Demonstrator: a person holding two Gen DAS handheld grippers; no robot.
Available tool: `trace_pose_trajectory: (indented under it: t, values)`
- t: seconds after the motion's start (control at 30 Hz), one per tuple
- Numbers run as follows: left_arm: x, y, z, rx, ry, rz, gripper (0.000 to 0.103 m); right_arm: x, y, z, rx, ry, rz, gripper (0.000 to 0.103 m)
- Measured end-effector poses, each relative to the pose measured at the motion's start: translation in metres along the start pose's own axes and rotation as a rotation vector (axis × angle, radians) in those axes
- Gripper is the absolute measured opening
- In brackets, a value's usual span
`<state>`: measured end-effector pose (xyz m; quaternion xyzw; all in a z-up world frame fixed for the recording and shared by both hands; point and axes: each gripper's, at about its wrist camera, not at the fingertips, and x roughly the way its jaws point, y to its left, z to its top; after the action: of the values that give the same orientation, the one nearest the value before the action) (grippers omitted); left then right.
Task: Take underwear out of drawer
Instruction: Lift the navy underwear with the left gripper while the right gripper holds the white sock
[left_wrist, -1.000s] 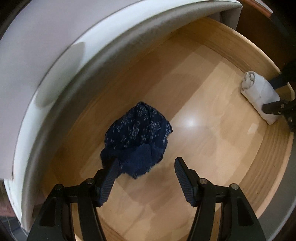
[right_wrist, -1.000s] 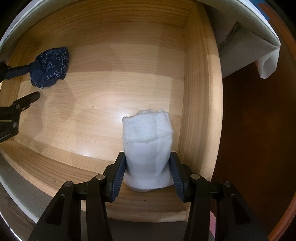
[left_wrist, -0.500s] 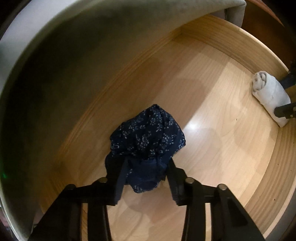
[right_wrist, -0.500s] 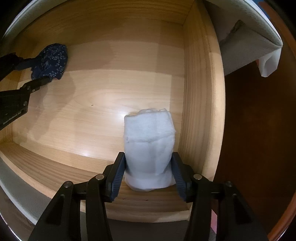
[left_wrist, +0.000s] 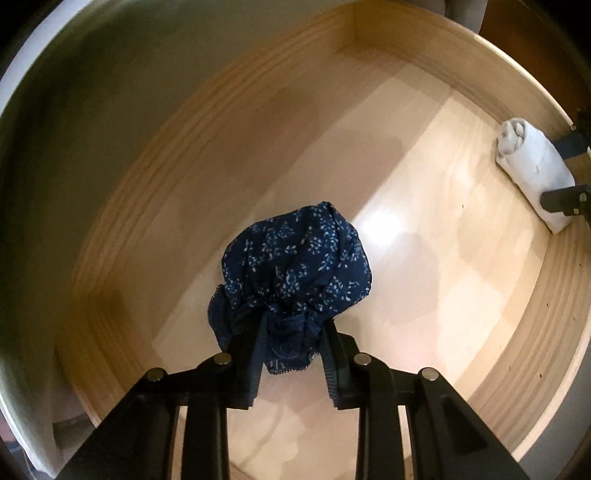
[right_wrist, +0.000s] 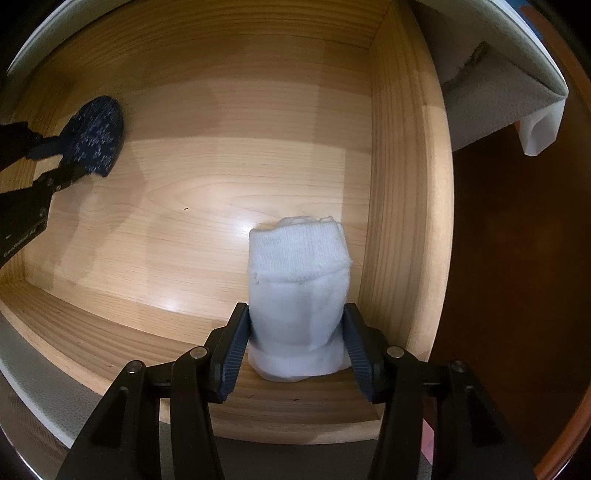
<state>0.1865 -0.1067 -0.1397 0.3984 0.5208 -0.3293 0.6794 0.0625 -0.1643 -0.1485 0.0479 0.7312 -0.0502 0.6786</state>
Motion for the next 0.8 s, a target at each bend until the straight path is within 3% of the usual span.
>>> trace_pose_trajectory:
  t: [0.4, 0.53, 0.8]
  values:
    - [0.01, 0.001, -0.007, -0.112, 0.213, -0.012, 0.028, -0.001, 0.0, -0.003, -0.01, -0.011, 0.004, 0.049]
    - [0.014, 0.007, -0.01, -0.224, 0.292, -0.052, 0.028, -0.001, 0.001, -0.004, -0.016, -0.01, -0.001, 0.049]
    - [0.017, 0.018, -0.025, -0.416, 0.375, -0.137, 0.028, -0.001, 0.007, -0.003, -0.028, -0.012, -0.005, 0.049]
